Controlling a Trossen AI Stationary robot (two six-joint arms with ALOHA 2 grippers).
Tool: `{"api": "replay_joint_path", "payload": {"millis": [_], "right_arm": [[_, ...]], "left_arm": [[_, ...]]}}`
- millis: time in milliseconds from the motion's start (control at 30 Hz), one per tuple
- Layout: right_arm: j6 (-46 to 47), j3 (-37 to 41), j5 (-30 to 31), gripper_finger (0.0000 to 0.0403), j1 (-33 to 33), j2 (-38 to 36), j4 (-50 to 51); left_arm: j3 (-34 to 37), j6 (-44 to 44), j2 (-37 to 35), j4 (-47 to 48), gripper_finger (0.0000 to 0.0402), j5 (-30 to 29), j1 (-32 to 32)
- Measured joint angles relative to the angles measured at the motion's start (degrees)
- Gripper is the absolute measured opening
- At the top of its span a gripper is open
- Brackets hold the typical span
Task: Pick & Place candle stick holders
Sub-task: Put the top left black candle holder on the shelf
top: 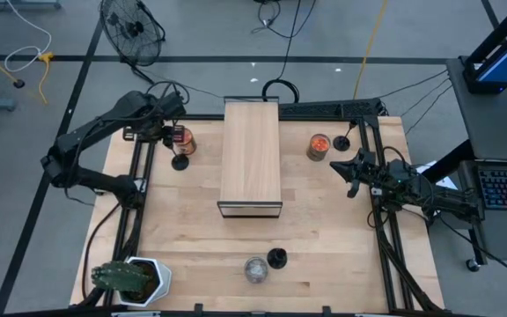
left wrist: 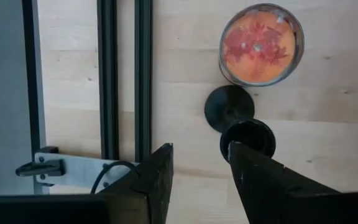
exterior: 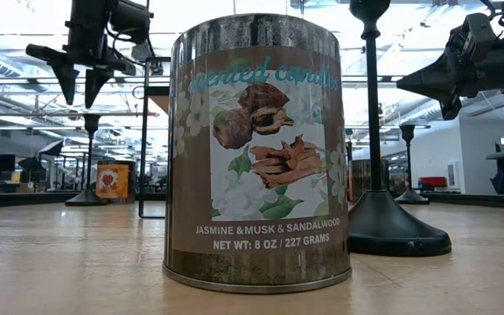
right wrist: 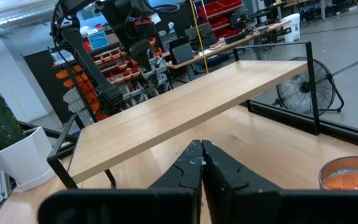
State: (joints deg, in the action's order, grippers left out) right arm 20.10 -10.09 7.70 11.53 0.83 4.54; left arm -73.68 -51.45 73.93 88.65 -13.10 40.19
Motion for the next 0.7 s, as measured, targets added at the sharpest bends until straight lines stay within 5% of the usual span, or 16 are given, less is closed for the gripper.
{"api": "replay_joint_path", "payload": {"millis": [700], "right_arm": [[0.00,0.00,0.00,0.0000,0.00,0.00,0.02]], "left_arm": [[0.24,0.82,0.00,-2.70,0.0170,1.60,0.09]]}}
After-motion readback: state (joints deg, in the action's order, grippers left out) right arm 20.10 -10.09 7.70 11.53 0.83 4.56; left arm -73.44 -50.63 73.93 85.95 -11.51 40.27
